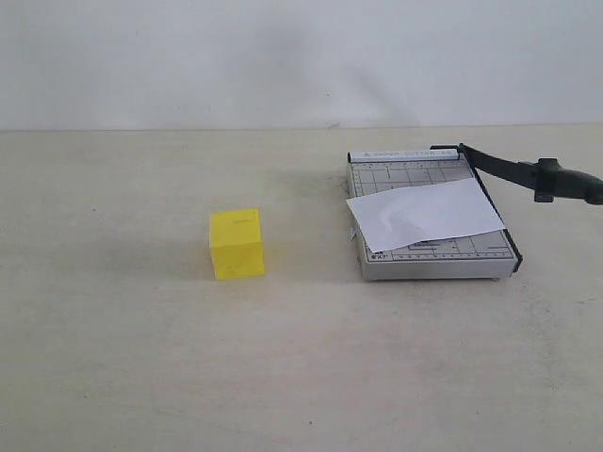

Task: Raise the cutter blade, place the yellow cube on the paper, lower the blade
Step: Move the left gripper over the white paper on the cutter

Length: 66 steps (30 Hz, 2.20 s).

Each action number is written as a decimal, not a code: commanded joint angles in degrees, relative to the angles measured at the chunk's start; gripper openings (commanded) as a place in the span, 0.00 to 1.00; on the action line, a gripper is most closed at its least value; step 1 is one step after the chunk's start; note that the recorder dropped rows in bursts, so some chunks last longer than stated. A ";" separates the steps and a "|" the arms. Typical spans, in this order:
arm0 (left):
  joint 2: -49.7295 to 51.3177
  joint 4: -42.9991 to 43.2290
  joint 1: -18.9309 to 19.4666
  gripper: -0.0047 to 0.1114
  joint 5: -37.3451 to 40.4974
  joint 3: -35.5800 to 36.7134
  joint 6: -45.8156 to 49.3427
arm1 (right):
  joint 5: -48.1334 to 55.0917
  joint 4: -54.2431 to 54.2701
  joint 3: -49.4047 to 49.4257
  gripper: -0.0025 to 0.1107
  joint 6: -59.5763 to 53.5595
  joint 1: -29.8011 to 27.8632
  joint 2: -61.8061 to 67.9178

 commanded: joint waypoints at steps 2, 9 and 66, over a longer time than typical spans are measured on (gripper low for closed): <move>-0.10 -0.64 -0.12 0.08 -3.45 -0.03 1.03 | -0.22 -0.65 0.22 0.02 -0.06 0.12 -0.28; -0.10 -0.34 -0.12 0.08 6.97 -0.03 0.87 | -0.22 -0.52 0.22 0.02 -0.06 0.12 -0.28; 106.08 -45.03 -22.39 0.08 16.77 -66.34 115.87 | -0.22 -0.52 0.22 0.02 -0.06 0.12 -0.28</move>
